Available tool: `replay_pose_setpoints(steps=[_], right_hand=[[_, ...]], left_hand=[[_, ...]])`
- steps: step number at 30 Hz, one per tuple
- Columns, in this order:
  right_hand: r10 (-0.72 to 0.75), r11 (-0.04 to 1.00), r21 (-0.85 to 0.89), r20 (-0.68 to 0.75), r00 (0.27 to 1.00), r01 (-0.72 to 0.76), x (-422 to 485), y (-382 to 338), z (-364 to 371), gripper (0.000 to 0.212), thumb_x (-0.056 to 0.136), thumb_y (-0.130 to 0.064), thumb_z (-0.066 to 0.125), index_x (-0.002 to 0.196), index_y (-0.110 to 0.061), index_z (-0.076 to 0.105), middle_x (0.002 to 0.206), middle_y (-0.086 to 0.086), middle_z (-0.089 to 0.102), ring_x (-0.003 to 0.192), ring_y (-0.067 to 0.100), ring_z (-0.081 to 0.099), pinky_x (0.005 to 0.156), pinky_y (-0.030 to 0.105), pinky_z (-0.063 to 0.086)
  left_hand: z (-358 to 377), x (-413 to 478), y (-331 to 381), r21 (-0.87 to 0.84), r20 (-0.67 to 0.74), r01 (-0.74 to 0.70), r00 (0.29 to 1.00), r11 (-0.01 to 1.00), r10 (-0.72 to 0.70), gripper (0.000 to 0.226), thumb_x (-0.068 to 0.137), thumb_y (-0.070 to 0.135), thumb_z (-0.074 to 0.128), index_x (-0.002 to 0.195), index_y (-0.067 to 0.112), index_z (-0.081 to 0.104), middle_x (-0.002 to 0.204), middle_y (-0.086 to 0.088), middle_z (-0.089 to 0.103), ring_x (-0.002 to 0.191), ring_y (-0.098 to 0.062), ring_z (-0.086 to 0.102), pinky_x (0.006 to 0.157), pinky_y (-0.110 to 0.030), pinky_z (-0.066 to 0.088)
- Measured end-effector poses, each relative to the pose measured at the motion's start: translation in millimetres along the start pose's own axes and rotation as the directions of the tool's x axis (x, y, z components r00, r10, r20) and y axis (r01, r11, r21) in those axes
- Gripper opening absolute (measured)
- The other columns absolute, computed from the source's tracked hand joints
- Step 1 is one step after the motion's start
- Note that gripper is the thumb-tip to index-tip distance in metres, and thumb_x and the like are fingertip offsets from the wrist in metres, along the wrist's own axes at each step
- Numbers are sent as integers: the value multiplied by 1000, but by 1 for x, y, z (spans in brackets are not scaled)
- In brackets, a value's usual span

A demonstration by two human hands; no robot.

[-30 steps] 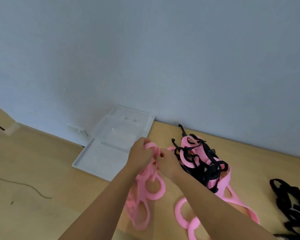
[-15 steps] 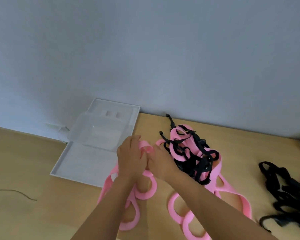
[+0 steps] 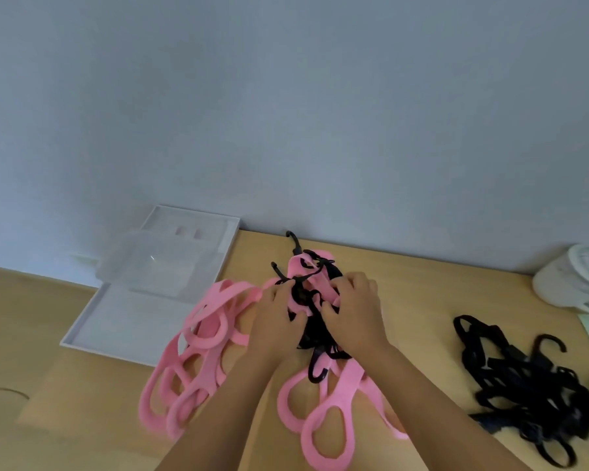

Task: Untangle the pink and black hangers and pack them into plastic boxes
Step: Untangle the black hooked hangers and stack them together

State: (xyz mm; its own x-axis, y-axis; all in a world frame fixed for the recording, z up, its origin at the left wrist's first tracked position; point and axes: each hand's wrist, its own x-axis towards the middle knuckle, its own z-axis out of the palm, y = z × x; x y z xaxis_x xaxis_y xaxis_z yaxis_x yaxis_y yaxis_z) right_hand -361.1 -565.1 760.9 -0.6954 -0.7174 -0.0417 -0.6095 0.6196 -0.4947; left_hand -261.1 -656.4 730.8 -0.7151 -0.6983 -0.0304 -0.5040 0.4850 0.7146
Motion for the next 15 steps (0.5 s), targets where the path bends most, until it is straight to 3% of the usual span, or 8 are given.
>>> replay_pose_setpoints(steps=[2, 4, 6, 10, 13, 15], right_hand=[[62, 998, -30, 110, 992, -59, -2, 12, -2, 42, 84, -30, 58, 122, -15, 49, 125, 4, 41, 116, 25, 36, 95, 32, 38], [68, 997, 12, 222, 973, -73, -5, 17, -2, 57, 82, -30, 62, 133, -17, 38, 134, 7, 35, 122, 27, 35, 94, 32, 41], [43, 999, 15, 297, 954, -49, -9, 20, 1, 67, 85, -24, 62, 142, -18, 27, 143, 7, 27, 125, 26, 36, 90, 31, 44], [1, 998, 60, 218, 976, -14, -9, 22, -2, 48, 91, -11, 49, 138, -15, 38, 139, 8, 35, 117, 23, 47, 85, 29, 45], [-60, 990, 139, 168, 984, 36, -5, 21, -10, 40, 91, -6, 47, 131, -13, 50, 128, 8, 47, 112, 22, 50, 88, 25, 41], [-58, 969, 243, 95, 994, 34, -1, 19, -21, 39, 89, -3, 48, 125, -13, 55, 119, 6, 51, 106, 20, 52, 86, 22, 39]], left_hand=[[8, 1, 5, 27, -9, 73, 997, 997, -72, 49, 81, 15, 56, 129, 18, 49, 120, 0, 54, 110, -20, 47, 86, -22, 33], [12, 5, 10, 79, -23, 129, 992, 989, -127, 50, 78, 19, 54, 127, 19, 48, 112, -4, 60, 100, -25, 52, 86, -34, 43], [12, 11, 15, 166, 4, 178, 983, 970, -181, 56, 77, 21, 52, 132, 19, 42, 107, -6, 61, 98, -27, 54, 90, -42, 44], [13, 13, 18, 205, 24, 250, 965, 946, -261, 54, 79, 20, 53, 132, 27, 45, 119, -3, 54, 112, -29, 46, 94, -40, 42], [8, 13, 24, 33, -7, 223, 975, 974, -222, 40, 80, 10, 55, 119, 18, 61, 103, -6, 62, 91, -26, 58, 76, -37, 52], [7, 12, 31, -50, -46, 194, 980, 980, -196, 28, 82, 6, 55, 106, 13, 66, 92, -6, 64, 81, -24, 59, 65, -29, 48]])
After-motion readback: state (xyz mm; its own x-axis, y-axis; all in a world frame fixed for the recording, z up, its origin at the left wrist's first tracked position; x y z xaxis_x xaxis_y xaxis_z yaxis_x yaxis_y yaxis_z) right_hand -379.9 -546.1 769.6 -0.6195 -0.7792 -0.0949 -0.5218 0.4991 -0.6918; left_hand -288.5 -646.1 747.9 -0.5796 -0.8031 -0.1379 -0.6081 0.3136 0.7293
